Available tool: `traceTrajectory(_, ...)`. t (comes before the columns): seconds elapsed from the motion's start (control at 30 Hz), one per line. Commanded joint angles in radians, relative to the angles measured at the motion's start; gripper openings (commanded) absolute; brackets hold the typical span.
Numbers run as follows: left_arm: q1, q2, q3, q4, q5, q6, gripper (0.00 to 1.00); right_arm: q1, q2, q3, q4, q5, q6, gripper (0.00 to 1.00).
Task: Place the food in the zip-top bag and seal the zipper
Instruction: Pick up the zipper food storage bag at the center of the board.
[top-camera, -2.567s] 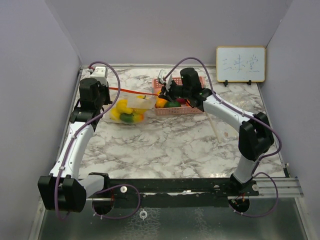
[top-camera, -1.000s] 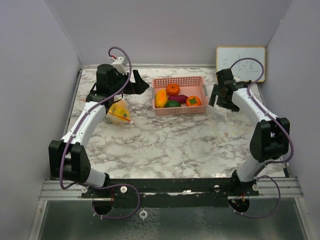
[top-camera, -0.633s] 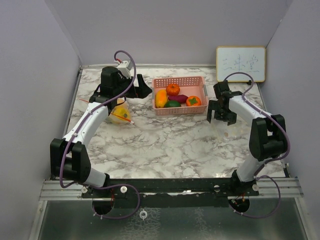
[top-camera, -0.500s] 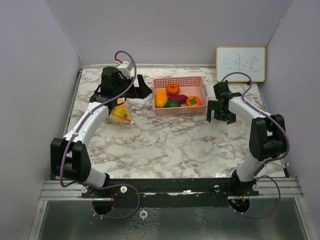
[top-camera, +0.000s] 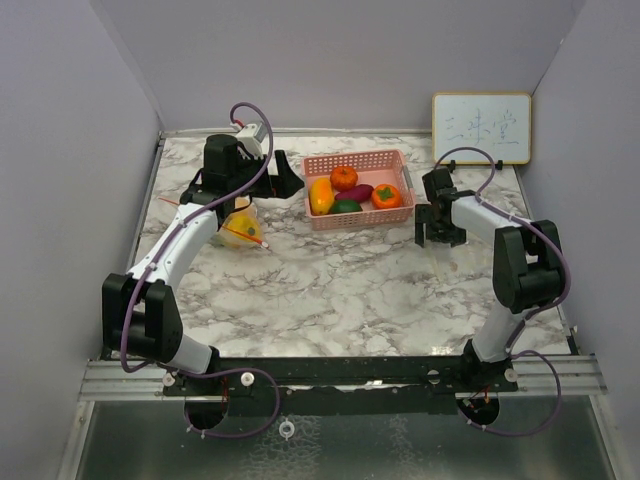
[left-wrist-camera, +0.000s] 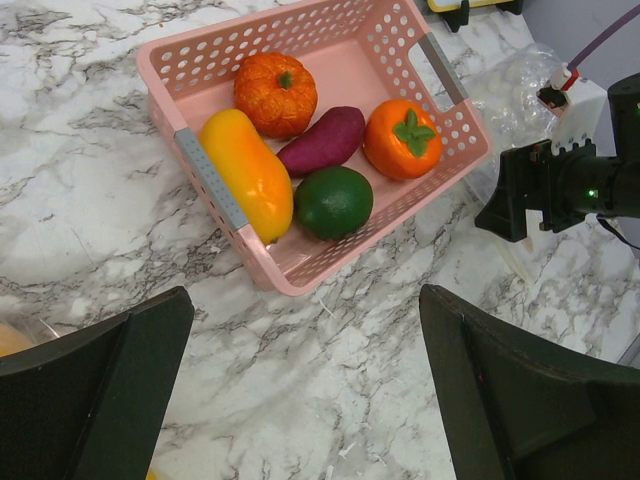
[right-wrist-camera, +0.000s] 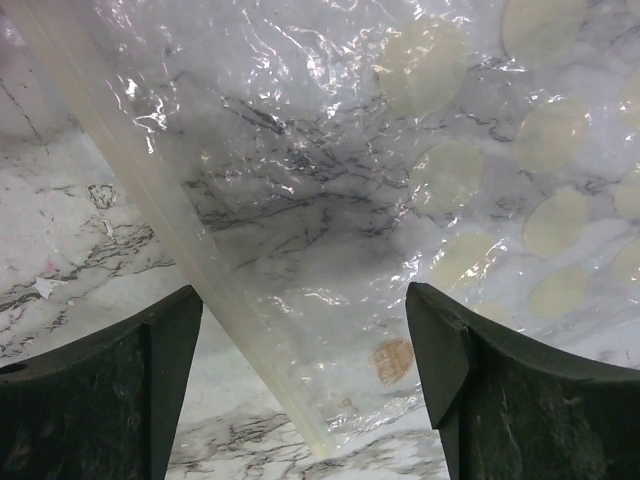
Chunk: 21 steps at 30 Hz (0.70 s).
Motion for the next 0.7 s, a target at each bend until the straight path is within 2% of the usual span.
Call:
traceTrajectory(0.0,0.008,0.010,0.005,0.018,-0.011,-0.013,0.99,-0.004,0.012,-0.046,0.051,0.073,-0.004,0.52)
traceTrajectory(0.17,0.008,0.007,0.008,0.019,-0.006,-0.021,0.97,-0.004,-0.028,-0.061,0.056,0.103,0.013,0.14)
traceTrajectory(0.23,0.008,0.006,0.012,0.014,-0.003,-0.022,0.95,-0.004,-0.058,-0.052,0.045,0.113,0.018,0.03)
traceTrajectory(0.3,0.009,0.007,0.023,0.006,0.013,-0.025,0.92,-0.004,-0.094,-0.020,0.020,0.114,0.029,0.02)
traceTrajectory(0.47,0.009,0.015,0.045,0.049,0.095,-0.069,0.74,-0.004,-0.199,0.155,-0.048,0.062,0.049,0.02)
traceTrajectory(0.67,0.007,0.031,0.040,0.134,0.157,-0.151,0.73,-0.001,-0.292,0.282,-0.035,-0.037,0.061,0.02)
